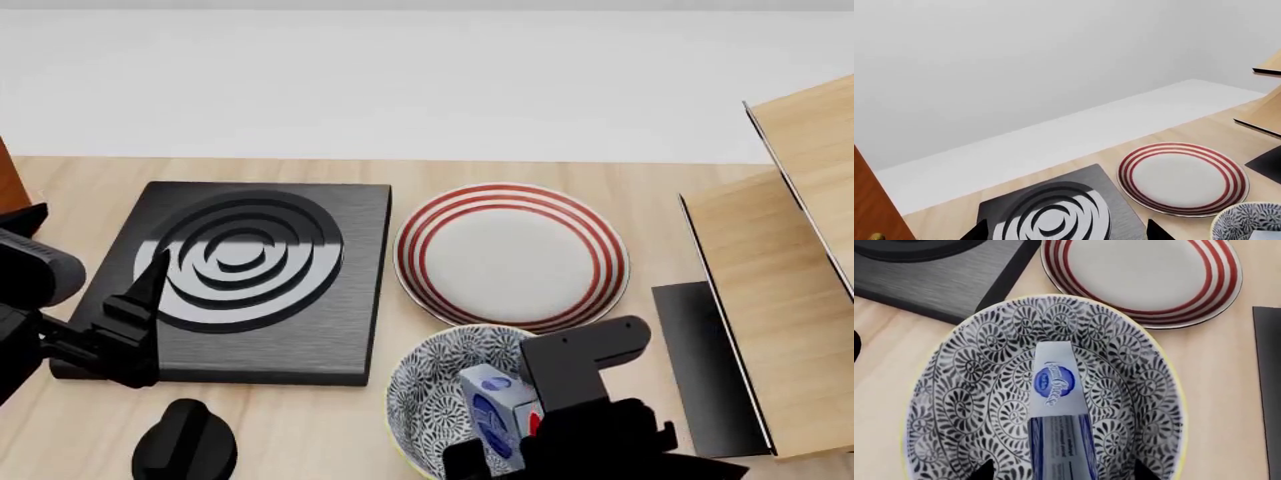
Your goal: Pick up the cream cheese and put it in the bowl.
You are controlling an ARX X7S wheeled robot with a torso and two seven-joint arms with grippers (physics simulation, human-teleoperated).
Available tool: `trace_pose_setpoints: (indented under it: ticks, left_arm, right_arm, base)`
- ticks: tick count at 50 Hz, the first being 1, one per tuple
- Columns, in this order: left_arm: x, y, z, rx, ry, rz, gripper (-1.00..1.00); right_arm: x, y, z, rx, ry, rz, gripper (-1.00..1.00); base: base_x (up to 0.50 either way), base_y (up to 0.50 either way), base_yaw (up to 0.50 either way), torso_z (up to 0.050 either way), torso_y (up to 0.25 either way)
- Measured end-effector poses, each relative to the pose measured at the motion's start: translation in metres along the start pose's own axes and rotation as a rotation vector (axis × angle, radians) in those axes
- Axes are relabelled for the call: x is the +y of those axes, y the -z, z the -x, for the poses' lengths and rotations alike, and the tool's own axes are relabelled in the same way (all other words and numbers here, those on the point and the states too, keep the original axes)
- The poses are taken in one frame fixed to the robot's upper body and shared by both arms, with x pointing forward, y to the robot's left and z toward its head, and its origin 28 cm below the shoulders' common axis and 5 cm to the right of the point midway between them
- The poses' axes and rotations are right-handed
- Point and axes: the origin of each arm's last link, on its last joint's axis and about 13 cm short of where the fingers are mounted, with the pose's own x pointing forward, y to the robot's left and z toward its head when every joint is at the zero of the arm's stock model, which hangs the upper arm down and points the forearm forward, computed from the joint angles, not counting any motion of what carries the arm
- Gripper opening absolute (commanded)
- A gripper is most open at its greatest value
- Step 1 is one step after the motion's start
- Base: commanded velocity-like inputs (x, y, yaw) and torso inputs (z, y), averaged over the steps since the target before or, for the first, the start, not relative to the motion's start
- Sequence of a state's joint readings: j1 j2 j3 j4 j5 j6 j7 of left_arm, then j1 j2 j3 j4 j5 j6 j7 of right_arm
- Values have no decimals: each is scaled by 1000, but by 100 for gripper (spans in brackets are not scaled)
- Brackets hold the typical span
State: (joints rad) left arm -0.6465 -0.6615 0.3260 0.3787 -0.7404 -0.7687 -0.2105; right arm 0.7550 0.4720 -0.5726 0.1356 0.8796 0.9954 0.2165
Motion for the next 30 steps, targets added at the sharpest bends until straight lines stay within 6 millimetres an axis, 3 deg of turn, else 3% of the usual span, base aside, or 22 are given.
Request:
trace_pose_setpoints:
  ticks: [15, 30]
  left_arm:
    - [0, 2, -1, 5, -2, 0, 100]
    - [0, 1, 0, 2, -3, 1, 100]
  right_arm:
    - [0, -6, 9, -26, 6, 7, 100]
    - [2, -20, 32, -89, 24, 18, 100]
  base:
    - [0, 0, 0, 0, 0]
    - [0, 0, 0, 0, 0]
